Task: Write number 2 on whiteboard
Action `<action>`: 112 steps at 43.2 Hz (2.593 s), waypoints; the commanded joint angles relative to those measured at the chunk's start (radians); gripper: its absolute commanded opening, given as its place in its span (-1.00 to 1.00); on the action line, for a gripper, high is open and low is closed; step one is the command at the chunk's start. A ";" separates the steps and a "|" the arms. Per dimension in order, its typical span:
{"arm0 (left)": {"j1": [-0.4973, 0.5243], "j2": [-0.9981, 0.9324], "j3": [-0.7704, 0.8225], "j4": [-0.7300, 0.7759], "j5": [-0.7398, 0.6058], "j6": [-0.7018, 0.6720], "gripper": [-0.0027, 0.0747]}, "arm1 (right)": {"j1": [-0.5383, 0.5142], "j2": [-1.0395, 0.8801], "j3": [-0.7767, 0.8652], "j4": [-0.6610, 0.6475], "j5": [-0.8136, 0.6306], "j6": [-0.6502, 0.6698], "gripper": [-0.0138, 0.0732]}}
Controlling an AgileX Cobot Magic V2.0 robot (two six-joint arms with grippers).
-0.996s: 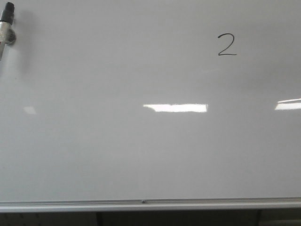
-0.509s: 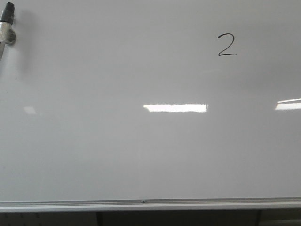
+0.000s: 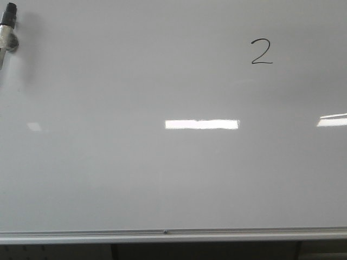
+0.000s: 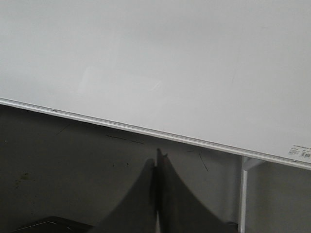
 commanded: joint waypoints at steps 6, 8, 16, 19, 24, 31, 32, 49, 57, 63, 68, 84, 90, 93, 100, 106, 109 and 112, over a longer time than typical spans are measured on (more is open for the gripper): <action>-0.008 -0.029 0.035 0.005 -0.108 0.011 -0.98 | -0.007 0.006 -0.027 -0.011 -0.060 0.000 -0.84; -0.021 -0.029 0.035 0.010 -0.115 0.011 -0.98 | -0.007 0.006 -0.027 -0.011 -0.060 0.000 -0.84; -0.058 -0.029 0.035 0.015 -0.159 0.011 -0.98 | -0.007 0.006 -0.027 -0.011 -0.060 0.000 -0.84; -0.058 -0.029 0.035 0.015 -0.170 0.011 -0.98 | -0.007 0.006 -0.027 -0.011 -0.060 0.000 -0.84; -0.058 -0.029 0.035 0.015 -0.173 0.011 -0.98 | -0.007 0.006 -0.027 -0.011 -0.060 0.000 -0.84; -0.058 -0.029 0.035 0.013 -0.173 0.011 -0.98 | -0.007 0.006 -0.027 -0.011 -0.060 0.000 -0.84; -0.058 -0.029 0.035 0.013 -0.173 0.011 -0.98 | -0.007 0.006 -0.027 -0.011 -0.060 0.000 -0.84; -0.058 -0.029 0.035 0.013 -0.173 0.011 -0.98 | -0.007 0.006 -0.027 -0.011 -0.060 0.000 -0.84; -0.058 -0.029 0.035 0.013 -0.173 0.011 -0.98 | -0.007 0.006 -0.027 -0.011 -0.060 0.000 -0.84; -0.058 -0.029 0.035 0.013 -0.173 0.011 -0.98 | -0.007 0.006 -0.027 -0.011 -0.060 0.000 -0.84; -0.058 -0.029 0.035 0.013 -0.173 0.011 -0.98 | -0.007 0.006 -0.027 -0.011 -0.060 0.000 -0.84; -0.058 -0.029 0.035 0.013 -0.173 0.011 -0.98 | -0.007 0.006 -0.027 -0.011 -0.060 0.000 -0.84; -0.058 -0.029 0.035 0.013 -0.173 0.011 -0.98 | -0.007 0.006 -0.027 -0.011 -0.060 0.000 -0.84; -0.058 -0.027 0.035 0.013 -0.173 0.011 -0.98 | -0.005 -0.008 -0.016 -0.009 -0.070 0.000 -0.84; -0.058 -0.027 0.035 0.013 -0.173 0.011 -0.98 | -0.041 -0.079 0.061 -0.019 -0.161 0.000 -0.84; -0.058 -0.027 0.035 0.013 -0.173 0.011 -0.98 | -0.101 -0.162 0.217 -0.019 -0.415 0.000 -0.84; -0.058 -0.027 0.035 0.013 -0.173 0.011 -0.98 | -0.131 -0.210 0.306 -0.019 -0.529 0.000 -0.84; -0.058 -0.027 0.035 0.013 -0.173 0.011 -0.98 | -0.161 -0.266 0.412 -0.019 -0.647 0.000 -0.84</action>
